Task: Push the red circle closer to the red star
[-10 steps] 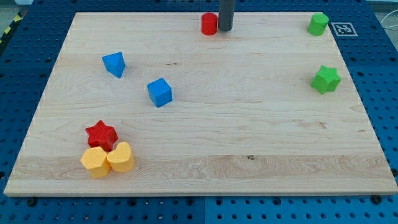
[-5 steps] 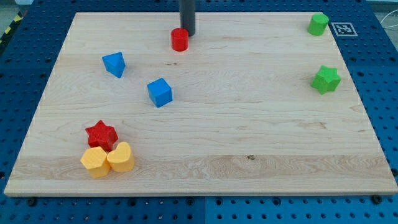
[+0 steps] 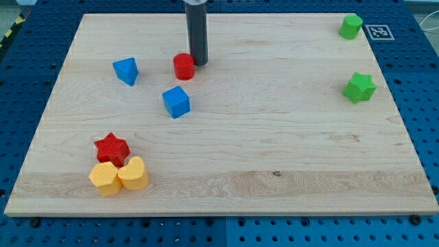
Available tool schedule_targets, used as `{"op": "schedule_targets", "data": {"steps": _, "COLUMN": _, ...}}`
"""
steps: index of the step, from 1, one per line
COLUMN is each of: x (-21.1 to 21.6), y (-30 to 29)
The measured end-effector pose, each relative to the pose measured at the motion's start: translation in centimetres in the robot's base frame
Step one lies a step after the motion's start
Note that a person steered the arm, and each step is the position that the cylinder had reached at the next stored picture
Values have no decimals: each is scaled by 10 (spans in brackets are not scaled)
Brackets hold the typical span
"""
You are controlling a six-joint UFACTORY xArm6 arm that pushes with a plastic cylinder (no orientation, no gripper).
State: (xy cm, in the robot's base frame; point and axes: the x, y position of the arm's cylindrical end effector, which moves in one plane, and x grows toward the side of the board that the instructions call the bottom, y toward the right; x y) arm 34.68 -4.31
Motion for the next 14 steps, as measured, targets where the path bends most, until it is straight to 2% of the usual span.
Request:
{"op": "schedule_targets", "data": {"steps": 2, "x": 4, "y": -27}}
{"op": "schedule_targets", "data": {"steps": 5, "x": 47, "y": -86}}
{"op": "schedule_targets", "data": {"steps": 11, "x": 54, "y": -143}}
{"op": "schedule_targets", "data": {"steps": 14, "x": 98, "y": -164}}
